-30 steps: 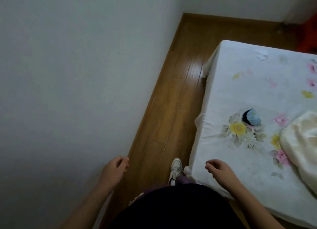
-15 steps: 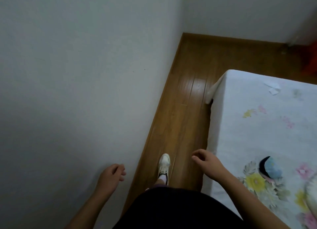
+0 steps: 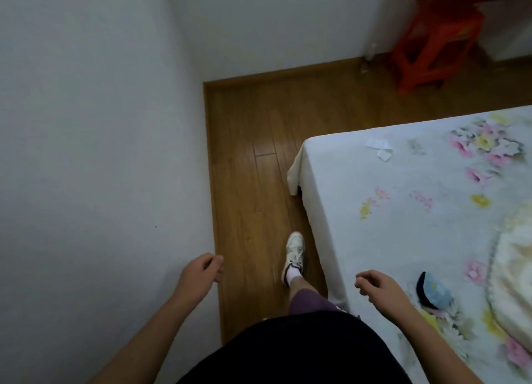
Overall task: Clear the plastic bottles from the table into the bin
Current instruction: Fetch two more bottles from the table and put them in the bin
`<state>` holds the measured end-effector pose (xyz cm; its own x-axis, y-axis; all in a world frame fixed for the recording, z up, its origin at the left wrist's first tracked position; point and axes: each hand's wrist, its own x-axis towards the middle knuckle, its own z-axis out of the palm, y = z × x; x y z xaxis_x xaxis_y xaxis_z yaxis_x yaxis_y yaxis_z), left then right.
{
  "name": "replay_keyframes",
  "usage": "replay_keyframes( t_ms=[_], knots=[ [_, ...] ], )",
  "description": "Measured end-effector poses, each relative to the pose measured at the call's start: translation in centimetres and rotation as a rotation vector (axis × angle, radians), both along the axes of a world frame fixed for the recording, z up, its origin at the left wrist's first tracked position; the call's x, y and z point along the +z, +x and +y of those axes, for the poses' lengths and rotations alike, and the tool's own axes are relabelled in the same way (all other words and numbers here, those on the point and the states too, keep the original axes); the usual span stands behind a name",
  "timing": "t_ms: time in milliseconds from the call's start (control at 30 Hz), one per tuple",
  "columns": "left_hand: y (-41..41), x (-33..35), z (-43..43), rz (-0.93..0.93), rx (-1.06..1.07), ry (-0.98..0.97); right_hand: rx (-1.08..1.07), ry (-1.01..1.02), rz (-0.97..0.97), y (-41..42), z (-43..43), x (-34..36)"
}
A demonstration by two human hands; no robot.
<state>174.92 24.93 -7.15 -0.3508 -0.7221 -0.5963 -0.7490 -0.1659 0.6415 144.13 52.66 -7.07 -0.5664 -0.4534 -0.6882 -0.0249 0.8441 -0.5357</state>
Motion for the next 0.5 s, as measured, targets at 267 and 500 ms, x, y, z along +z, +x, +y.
replay_keyframes(
  t_ms=[267, 500],
  knots=[
    [-8.5, 0.9, -13.4, -0.071, 0.075, -0.012, 0.038, 0.029, -0.060, -10.1, -14.7, -1.1],
    [-10.1, 0.7, -22.0, -0.098, 0.307, 0.008, 0.316, -0.075, -0.030, -16.7, -34.2, 1.0]
  ],
)
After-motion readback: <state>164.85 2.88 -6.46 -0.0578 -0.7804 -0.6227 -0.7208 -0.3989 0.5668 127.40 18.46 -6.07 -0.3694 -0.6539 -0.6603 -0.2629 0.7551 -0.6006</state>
